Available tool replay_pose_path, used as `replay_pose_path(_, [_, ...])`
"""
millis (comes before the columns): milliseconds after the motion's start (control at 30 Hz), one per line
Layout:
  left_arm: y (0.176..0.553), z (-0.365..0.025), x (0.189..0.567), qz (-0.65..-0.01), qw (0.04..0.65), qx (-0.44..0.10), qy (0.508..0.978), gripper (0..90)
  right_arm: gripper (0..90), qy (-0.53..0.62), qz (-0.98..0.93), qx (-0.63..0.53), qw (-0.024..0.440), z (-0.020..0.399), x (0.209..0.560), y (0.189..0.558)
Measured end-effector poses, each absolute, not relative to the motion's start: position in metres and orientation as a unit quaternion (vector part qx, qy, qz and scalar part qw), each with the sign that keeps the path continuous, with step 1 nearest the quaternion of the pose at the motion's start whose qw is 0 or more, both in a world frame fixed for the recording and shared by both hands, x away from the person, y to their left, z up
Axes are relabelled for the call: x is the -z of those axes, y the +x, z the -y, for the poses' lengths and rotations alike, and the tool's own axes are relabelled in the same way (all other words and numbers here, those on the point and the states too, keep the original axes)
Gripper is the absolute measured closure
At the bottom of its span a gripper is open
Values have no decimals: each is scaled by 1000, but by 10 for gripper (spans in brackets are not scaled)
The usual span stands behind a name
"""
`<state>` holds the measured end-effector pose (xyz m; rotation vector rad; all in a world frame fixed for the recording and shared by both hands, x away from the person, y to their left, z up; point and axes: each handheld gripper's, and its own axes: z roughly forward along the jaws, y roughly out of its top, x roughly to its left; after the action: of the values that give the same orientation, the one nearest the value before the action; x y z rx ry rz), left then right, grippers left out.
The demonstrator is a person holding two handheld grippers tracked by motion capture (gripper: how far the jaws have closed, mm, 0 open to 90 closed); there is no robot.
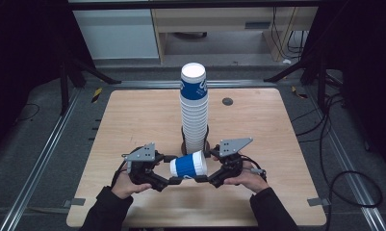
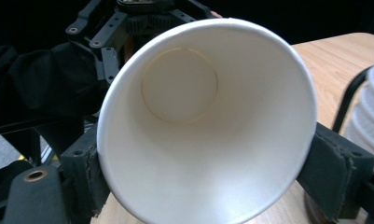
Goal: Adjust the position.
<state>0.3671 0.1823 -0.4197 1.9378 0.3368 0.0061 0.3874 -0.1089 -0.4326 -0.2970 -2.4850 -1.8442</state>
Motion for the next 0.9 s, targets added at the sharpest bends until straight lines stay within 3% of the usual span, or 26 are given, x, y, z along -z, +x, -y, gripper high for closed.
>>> replay_pose_path(433, [370,-194,418,-163,512,-38,843,156,159,-100,811,576,-6,115,429,389])
replay_pose_path(900, [367,-172,431,-147,424,-65,891,133,159,-98,851,516,-16,98,436,391])
